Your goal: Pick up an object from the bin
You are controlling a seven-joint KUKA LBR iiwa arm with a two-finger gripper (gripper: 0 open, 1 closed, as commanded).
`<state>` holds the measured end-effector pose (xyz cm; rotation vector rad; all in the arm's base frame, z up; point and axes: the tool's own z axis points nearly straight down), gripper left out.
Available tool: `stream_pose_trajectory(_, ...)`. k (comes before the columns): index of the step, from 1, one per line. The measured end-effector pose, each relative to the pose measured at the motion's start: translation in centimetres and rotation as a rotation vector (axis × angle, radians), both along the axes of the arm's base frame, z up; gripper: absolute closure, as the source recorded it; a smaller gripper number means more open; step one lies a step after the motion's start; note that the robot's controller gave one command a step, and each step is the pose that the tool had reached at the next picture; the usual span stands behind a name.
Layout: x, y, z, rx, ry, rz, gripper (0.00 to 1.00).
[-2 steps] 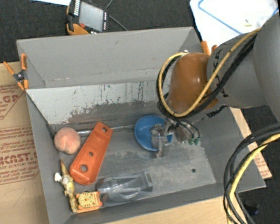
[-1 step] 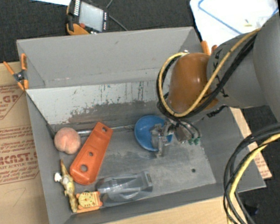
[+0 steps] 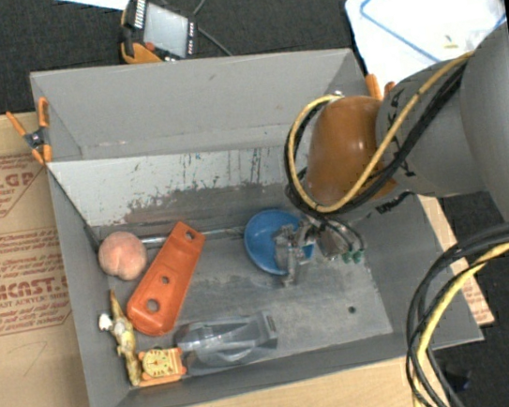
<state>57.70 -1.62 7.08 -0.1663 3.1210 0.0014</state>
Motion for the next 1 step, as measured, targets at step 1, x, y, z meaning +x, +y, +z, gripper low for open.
stream_pose_trajectory(1,1.31,-2.08,-0.30,0.003,0.012,-0.109,1.00)
